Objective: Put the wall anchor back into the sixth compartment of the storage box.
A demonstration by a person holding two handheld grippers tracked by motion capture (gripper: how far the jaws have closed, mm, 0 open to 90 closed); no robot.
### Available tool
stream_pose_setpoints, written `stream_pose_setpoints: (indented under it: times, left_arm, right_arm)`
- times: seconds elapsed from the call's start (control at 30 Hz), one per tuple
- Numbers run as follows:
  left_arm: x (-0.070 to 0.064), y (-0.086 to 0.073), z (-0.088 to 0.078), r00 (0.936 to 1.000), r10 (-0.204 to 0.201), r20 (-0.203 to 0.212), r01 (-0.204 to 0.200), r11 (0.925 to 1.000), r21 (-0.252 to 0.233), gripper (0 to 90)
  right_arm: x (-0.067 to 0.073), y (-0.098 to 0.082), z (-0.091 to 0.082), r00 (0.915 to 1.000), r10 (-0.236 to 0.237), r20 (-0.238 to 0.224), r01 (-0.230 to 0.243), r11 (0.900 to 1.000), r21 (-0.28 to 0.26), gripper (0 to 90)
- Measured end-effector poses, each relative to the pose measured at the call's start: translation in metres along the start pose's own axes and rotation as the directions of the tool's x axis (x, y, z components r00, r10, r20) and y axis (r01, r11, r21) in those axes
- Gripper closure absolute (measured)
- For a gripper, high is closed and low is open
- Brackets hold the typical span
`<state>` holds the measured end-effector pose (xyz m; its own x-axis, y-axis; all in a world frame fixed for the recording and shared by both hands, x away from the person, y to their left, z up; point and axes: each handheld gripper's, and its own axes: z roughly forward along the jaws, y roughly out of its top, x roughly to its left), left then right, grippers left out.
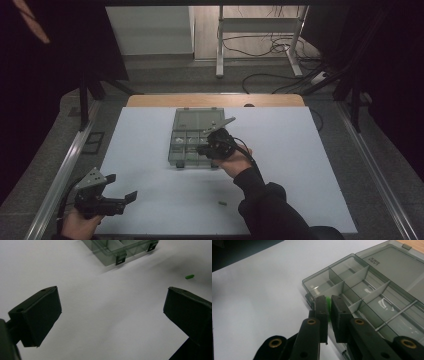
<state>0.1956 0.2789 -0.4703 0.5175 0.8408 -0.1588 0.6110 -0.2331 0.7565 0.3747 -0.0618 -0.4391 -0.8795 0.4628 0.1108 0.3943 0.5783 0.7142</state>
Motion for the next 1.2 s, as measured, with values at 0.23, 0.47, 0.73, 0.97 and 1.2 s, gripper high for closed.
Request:
stream_pose_setpoints:
  times: [0.23, 0.47, 0.73, 0.97, 1.2]
  left_arm:
    - [0.0, 0.0, 0.0, 1.0, 0.001, 0.001, -0.001, 1.0, 0.0, 2.2]
    - [0.0, 0.0, 0.0, 1.0, 0.002, 0.001, -0.002, 1.0, 0.0, 2.2]
    - [0.0, 0.0, 0.0, 1.0, 0.002, 0.002, -0.002, 1.0, 0.001, 2.2]
    - [0.0, 0.0, 0.0, 1.0, 0.002, 0.003, -0.002, 1.0, 0.001, 2.2]
    - [0.0, 0.0, 0.0, 1.0, 0.002, 0.004, -0.002, 1.0, 0.0, 2.2]
  right_arm:
    - [-0.002, 0.003, 0.01, 1.0, -0.001, 0.004, 0.001, 1.0, 0.005, 82.9]
    - [-0.004, 0.006, 0.019, 0.9999, 0.001, 0.016, -0.002, 1.0, 0.013, 82.9]
    - [-0.008, 0.008, 0.031, 0.9995, 0.001, 0.033, -0.002, 1.0, 0.03, 82.9]
    - [-0.012, 0.009, 0.042, 0.999, 0.001, 0.045, -0.004, 0.999, 0.05, 82.9]
    - [-0.016, 0.008, 0.052, 0.9981, 0.011, 0.06, -0.015, 0.998, 0.068, 82.9]
